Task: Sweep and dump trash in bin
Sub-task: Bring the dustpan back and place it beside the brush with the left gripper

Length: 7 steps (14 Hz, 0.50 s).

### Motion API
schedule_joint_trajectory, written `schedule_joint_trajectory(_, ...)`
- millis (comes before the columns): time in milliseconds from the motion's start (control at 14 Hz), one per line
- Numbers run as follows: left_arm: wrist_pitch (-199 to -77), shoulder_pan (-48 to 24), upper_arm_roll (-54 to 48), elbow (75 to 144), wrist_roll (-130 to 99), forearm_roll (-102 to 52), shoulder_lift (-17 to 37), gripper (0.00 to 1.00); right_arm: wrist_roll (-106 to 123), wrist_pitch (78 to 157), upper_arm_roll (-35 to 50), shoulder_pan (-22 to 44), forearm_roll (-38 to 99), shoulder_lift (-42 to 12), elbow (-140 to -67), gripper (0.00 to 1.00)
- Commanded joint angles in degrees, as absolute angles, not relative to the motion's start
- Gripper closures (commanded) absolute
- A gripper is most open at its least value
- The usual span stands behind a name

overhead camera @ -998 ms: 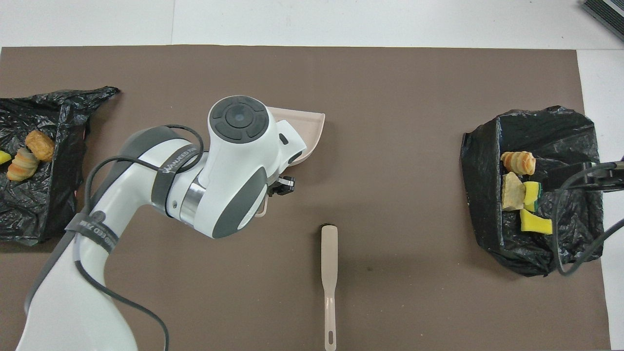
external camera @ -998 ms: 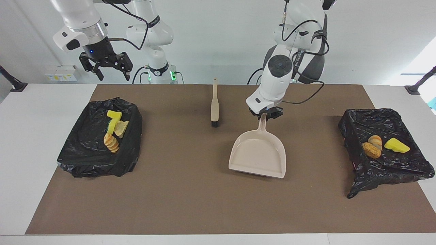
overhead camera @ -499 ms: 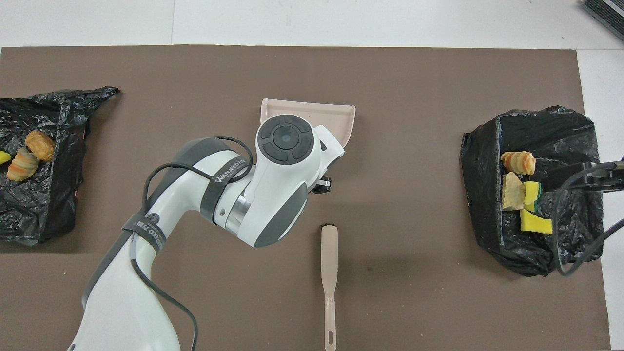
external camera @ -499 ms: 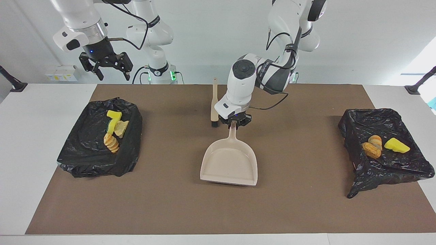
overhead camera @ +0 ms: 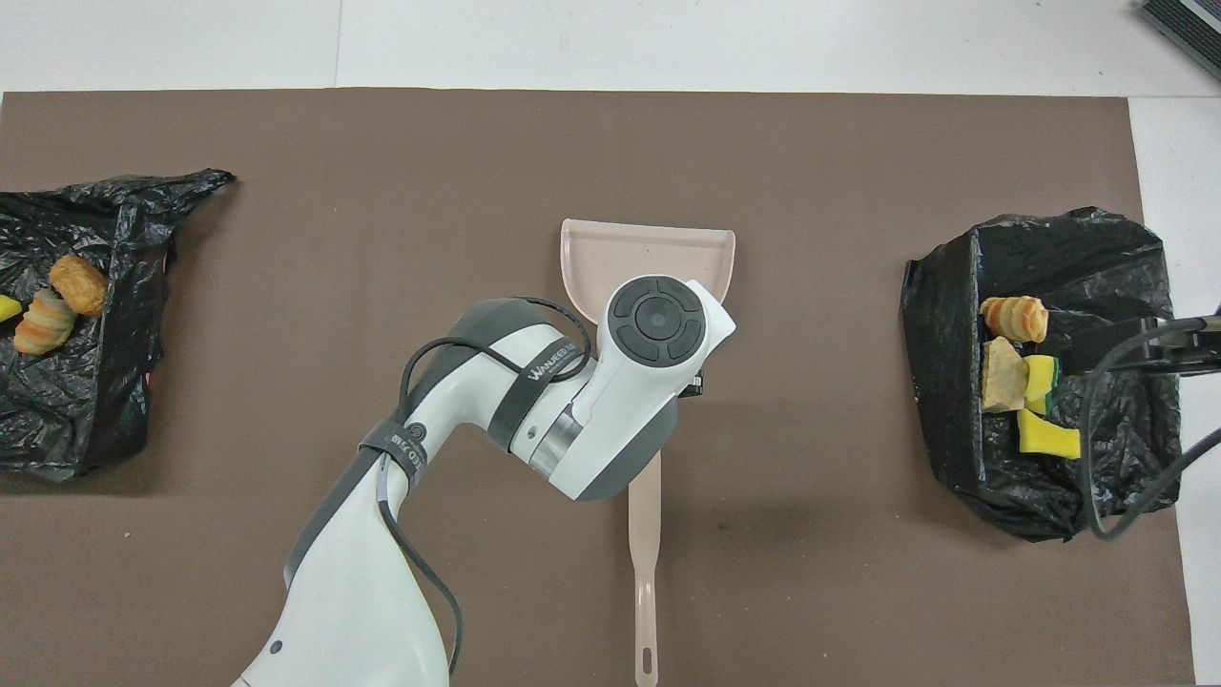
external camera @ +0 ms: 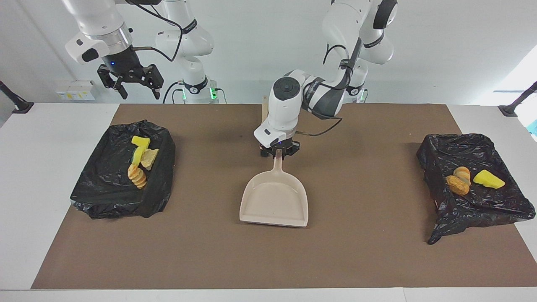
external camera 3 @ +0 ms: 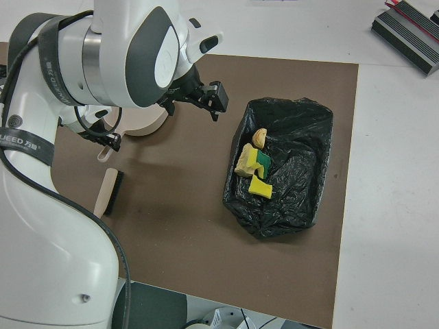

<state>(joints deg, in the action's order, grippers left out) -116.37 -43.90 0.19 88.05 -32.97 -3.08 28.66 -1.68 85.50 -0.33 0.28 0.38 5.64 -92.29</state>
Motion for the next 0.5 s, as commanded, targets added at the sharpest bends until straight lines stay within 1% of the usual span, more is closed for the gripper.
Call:
schedule_joint_trajectory(0,-116.6,-44.1,1.5,87.2,-33.9,-2.0,28.6,0.0,-0.4,84.2,-0.4,0.1,0.2,6.2,-92.0,0.0)
schedule_joint_trajectory(143,-115.4,-42.5,2.0,87.3,-33.2,-1.9,27.0,0.0,-0.4,84.3,-0.4,0.1,0.2,6.2,-92.0,0.0)
schedule_joint_trajectory(428,-111.3,-36.1,2.0,87.1,-29.2,-1.9,22.4,0.0,-0.4,84.2,-0.3,0.1,0.2,6.2,-92.0,0.0)
